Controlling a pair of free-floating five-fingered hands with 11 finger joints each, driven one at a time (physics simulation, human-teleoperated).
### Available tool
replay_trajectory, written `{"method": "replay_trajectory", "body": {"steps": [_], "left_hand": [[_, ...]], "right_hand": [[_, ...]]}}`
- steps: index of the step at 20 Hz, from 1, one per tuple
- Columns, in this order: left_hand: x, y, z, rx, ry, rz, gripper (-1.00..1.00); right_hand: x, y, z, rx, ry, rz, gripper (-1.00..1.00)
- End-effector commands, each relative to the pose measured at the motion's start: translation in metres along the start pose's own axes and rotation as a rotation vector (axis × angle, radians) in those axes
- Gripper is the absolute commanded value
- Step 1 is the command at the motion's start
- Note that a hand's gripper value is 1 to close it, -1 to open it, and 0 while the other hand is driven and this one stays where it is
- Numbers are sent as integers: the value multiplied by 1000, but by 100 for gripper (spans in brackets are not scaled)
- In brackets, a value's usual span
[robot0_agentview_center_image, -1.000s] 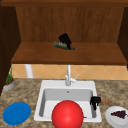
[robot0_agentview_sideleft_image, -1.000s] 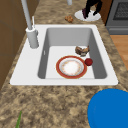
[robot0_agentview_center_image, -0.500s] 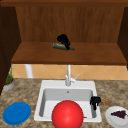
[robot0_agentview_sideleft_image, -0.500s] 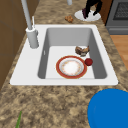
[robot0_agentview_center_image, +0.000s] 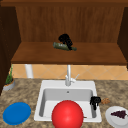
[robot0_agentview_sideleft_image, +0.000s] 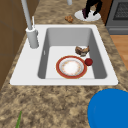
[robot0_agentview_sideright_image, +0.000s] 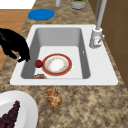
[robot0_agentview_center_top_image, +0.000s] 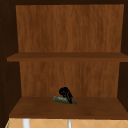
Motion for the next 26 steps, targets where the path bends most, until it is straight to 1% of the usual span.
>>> {"method": "replay_trajectory", "body": {"steps": [1,2,3,4,6,7,8,9,10,11,13,15,16,17,18,19,20,21,22,23,24,25,26], "left_hand": [[-3,-18,3,15,-73,-4,100],[-7,-24,6,25,-83,-8,100],[-8,-29,7,42,-93,-17,100],[-12,-30,9,56,-96,-19,100],[-15,-39,15,67,-103,-18,100],[-18,-44,20,63,-109,-9,100],[-20,-49,25,44,-124,15,100],[-23,-49,30,25,-142,29,100],[-21,-50,33,28,-154,43,100],[-22,-51,37,37,-157,59,100],[-23,-53,45,65,-169,65,100],[-24,-54,52,110,-194,60,100],[-25,-55,57,142,-201,71,100],[-20,-56,63,153,-191,73,100],[-13,-54,70,188,-165,81,100],[-14,-48,75,197,-135,56,100],[-16,-44,70,211,-131,56,100],[-9,-44,69,216,-164,40,100],[-8,-41,71,228,-174,35,100],[-10,-38,69,235,-175,25,100],[-13,-38,70,225,-176,21,-100],[-4,-34,53,257,-191,1,-100],[0,-27,49,249,-206,-6,-100]], "right_hand": [[0,0,0,0,0,0,0],[0,0,0,0,0,0,0],[0,0,0,0,0,0,0],[0,0,0,0,0,0,0],[0,0,0,0,0,0,0],[0,0,0,0,0,0,0],[0,0,0,0,0,0,0],[0,0,0,0,0,0,0],[0,0,0,0,0,0,0],[0,0,0,0,0,0,0],[0,0,0,0,0,0,0],[0,0,0,0,0,0,0],[0,0,0,0,0,0,0],[0,0,0,0,0,0,0],[0,0,0,0,0,0,0],[0,0,0,0,0,0,0],[0,0,0,0,0,0,0],[0,0,0,0,0,0,0],[0,0,0,0,0,0,0],[0,0,0,0,0,0,0],[0,0,0,0,0,0,0],[0,0,0,0,0,0,0],[0,0,0,0,0,0,0]]}}
